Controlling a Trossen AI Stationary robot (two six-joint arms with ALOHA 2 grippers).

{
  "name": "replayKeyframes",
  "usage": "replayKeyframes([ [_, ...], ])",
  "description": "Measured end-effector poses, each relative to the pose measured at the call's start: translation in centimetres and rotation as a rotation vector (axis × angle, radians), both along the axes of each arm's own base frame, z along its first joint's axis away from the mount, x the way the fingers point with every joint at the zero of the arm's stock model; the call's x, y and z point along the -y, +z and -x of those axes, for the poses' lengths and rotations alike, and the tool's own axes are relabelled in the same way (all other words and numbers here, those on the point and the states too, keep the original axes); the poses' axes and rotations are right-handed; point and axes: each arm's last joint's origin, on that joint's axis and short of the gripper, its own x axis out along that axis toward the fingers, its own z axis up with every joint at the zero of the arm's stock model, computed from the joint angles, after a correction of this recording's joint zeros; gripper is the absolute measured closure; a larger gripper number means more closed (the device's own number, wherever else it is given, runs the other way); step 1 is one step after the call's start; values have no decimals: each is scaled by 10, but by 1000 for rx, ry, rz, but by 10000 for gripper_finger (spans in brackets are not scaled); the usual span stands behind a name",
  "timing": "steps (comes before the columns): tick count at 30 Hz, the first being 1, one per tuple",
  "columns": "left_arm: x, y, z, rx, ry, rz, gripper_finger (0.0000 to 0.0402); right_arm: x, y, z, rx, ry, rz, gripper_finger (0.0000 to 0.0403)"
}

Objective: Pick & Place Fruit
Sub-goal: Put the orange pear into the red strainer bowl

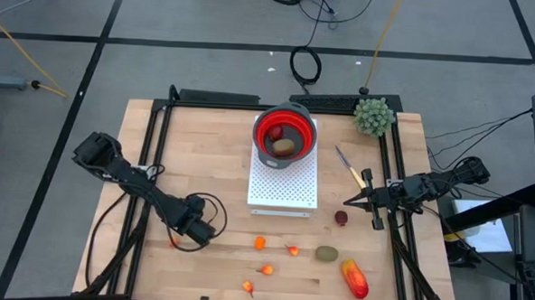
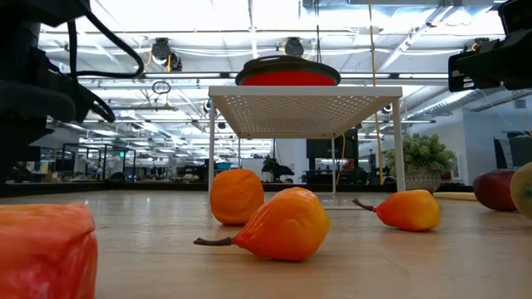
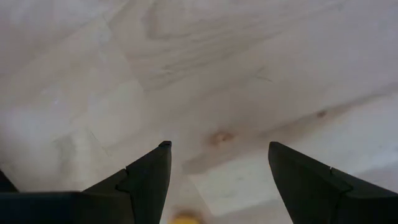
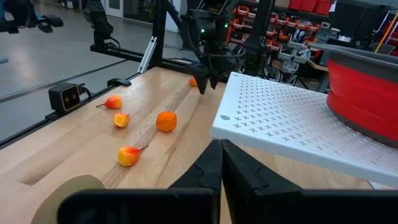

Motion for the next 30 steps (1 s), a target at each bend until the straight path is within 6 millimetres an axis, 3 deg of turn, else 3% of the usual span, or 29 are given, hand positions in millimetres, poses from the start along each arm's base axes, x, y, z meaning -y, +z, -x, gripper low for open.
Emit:
replayKeyframes([
  [11,0,27,11,74,108,68,133,0,0,0,0,0,0,403],
  [21,22,28,29,28,76,100,133,0,0,0,0,0,0,403],
  [30,35,28,47,38,-57,31,133,0,0,0,0,0,0,403],
])
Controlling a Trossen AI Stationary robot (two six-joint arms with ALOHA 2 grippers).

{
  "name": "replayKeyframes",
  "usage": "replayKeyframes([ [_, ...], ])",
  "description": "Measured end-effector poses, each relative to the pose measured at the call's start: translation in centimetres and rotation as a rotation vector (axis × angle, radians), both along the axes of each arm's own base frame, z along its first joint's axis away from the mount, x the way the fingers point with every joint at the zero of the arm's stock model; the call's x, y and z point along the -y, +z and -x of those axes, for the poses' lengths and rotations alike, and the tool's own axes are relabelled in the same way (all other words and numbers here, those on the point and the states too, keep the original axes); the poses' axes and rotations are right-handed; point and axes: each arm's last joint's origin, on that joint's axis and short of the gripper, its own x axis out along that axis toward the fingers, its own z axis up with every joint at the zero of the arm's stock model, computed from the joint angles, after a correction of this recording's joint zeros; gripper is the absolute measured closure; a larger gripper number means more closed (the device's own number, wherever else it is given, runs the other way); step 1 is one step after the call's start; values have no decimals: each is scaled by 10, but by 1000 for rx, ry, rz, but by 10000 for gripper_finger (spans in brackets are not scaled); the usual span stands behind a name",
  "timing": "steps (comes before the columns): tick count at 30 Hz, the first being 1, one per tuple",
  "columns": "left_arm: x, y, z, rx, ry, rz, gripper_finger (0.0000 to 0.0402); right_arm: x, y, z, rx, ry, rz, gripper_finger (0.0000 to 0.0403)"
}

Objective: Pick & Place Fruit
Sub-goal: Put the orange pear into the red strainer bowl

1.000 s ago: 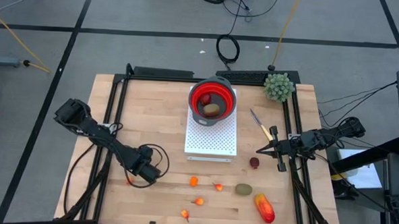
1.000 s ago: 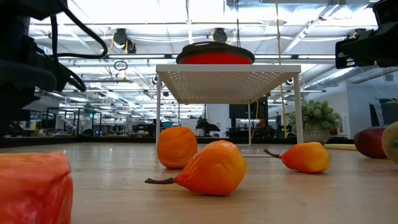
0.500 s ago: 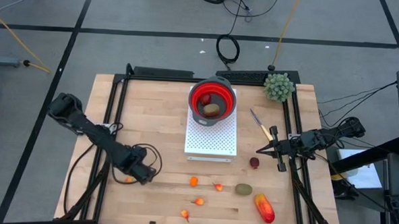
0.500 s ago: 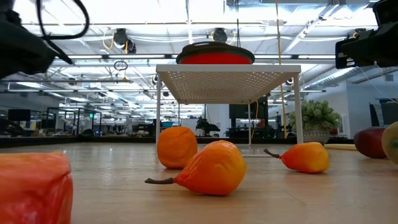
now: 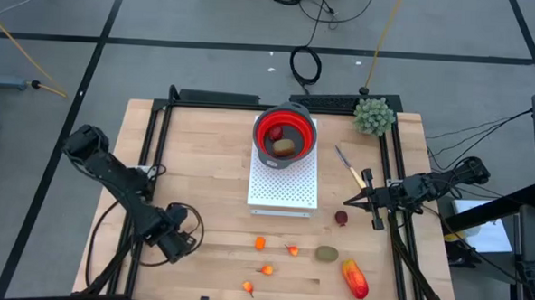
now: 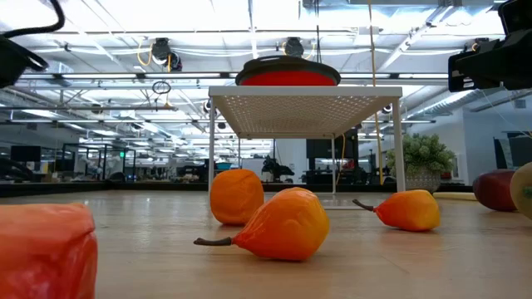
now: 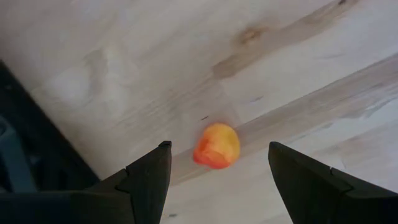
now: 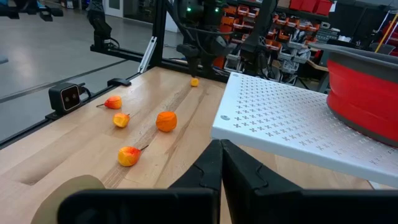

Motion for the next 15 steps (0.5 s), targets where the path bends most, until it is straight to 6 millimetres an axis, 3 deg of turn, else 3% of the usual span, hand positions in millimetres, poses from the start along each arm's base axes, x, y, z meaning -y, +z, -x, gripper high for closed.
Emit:
replayKeyframes([
  [15,17,0,19,97,-194,-79,133,0,0,0,0,0,0,403],
])
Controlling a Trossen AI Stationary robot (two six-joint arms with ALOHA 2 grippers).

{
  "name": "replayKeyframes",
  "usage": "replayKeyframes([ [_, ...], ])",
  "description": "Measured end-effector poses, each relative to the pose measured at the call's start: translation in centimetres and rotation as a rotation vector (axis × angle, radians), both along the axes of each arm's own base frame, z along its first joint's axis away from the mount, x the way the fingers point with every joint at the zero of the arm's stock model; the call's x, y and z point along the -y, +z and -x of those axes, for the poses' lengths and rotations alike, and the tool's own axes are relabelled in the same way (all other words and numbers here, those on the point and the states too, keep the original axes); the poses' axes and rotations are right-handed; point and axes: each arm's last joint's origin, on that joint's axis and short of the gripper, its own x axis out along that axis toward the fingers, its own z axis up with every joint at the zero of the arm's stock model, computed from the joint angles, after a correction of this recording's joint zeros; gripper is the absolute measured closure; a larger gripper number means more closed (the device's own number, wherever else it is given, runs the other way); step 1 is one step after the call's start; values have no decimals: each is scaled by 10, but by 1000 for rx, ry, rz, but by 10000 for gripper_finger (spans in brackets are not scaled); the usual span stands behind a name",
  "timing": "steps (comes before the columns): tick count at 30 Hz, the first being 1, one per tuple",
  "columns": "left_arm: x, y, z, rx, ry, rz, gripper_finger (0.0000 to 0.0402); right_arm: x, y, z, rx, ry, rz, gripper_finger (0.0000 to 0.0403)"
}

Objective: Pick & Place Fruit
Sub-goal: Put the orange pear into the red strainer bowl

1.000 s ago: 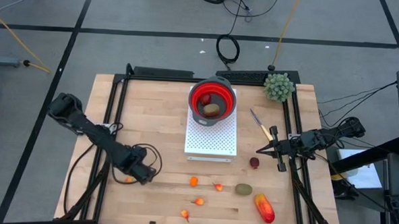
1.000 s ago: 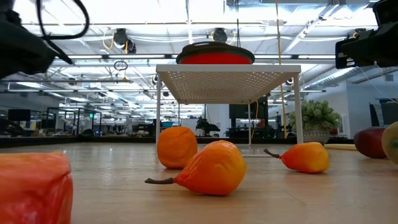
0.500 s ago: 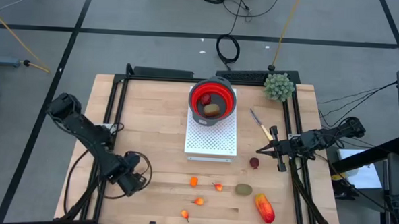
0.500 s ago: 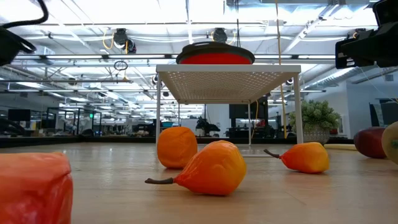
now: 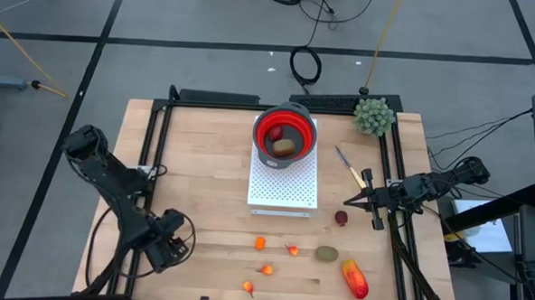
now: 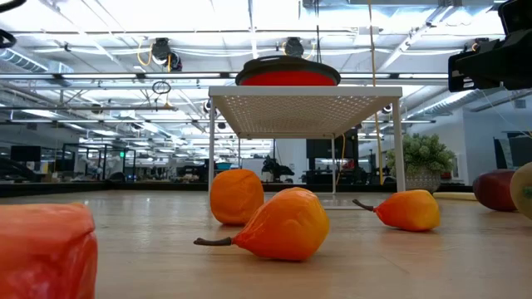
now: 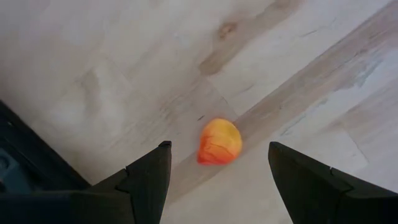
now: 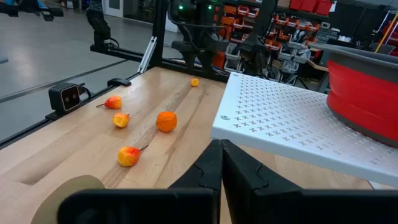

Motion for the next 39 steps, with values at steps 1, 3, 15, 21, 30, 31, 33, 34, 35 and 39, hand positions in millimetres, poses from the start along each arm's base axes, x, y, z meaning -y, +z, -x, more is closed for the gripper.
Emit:
replayKeyframes([
  [1,1,0,1,5,-13,-5,133,0,0,0,0,0,0,403],
  [3,2,0,2,12,-40,-11,133,0,0,0,0,0,0,403],
  [15,15,-7,6,50,-148,-13,133,0,0,0,0,0,0,403],
  [21,20,-23,3,-18,-214,-47,133,0,0,0,0,0,0,403],
  [30,25,-41,2,-108,-288,-80,133,0,0,0,0,0,0,403],
  [31,25,-41,2,-107,-292,-84,133,0,0,0,0,0,0,403],
  [33,25,-42,2,-94,-299,-97,133,0,0,0,0,0,0,403],
  [34,25,-42,2,-86,-300,-104,133,0,0,0,0,0,0,403],
  [35,25,-42,2,-82,-304,-108,133,0,0,0,0,0,0,403],
  [39,26,-42,4,-69,-314,-121,133,0,0,0,0,0,0,403],
])
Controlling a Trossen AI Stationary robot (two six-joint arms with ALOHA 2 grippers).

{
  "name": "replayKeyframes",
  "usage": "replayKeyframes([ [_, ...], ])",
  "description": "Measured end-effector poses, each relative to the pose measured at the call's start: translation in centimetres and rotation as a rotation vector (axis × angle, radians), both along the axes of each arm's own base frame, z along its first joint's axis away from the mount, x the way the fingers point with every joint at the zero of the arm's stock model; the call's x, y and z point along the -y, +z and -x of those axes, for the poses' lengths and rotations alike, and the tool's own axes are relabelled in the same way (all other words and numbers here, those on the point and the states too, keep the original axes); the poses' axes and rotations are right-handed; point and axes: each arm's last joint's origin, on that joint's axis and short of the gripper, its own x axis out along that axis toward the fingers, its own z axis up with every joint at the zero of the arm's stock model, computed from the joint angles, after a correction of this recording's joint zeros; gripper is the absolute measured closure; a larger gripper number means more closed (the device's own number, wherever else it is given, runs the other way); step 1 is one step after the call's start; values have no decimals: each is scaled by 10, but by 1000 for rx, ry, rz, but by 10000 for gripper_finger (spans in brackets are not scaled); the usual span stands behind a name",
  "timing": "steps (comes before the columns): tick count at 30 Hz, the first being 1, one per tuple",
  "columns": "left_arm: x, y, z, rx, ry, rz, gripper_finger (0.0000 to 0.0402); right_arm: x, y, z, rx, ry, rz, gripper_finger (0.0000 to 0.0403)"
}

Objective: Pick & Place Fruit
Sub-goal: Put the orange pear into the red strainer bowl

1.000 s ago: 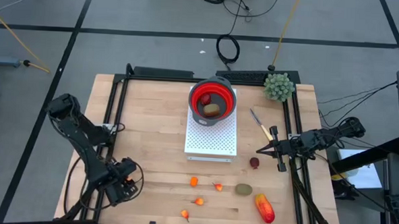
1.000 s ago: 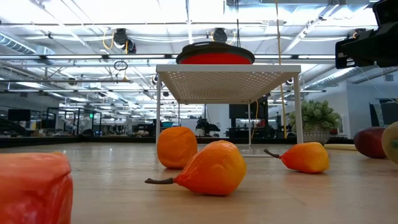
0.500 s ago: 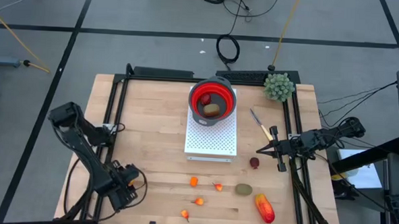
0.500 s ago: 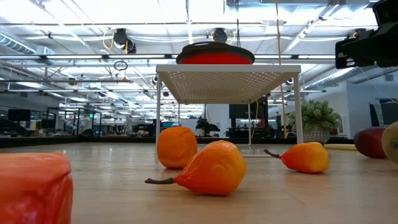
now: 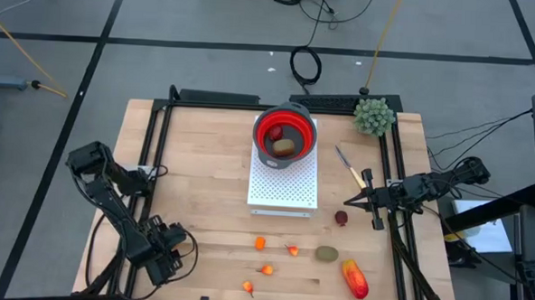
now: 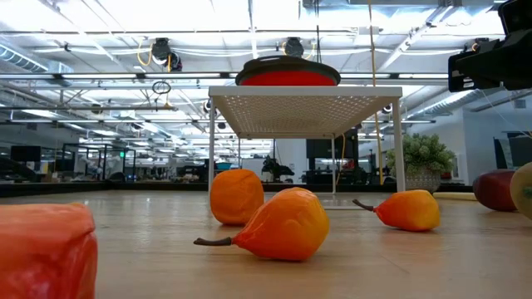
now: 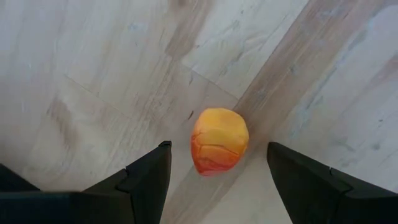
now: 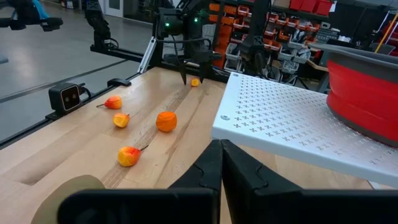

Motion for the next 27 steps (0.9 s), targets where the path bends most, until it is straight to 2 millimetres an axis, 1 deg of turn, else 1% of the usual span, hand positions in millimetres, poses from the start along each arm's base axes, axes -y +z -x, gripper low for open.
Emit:
replayKeyframes([
  [9,1,-1,0,13,-5,0,134,0,0,0,0,0,0,403],
  [11,1,-1,0,15,-5,-1,141,0,0,0,0,0,0,403],
  [21,3,-2,-1,34,1,23,239,0,0,0,0,0,0,403],
  [27,4,-2,-3,65,-3,25,284,0,0,0,0,0,0,403],
])
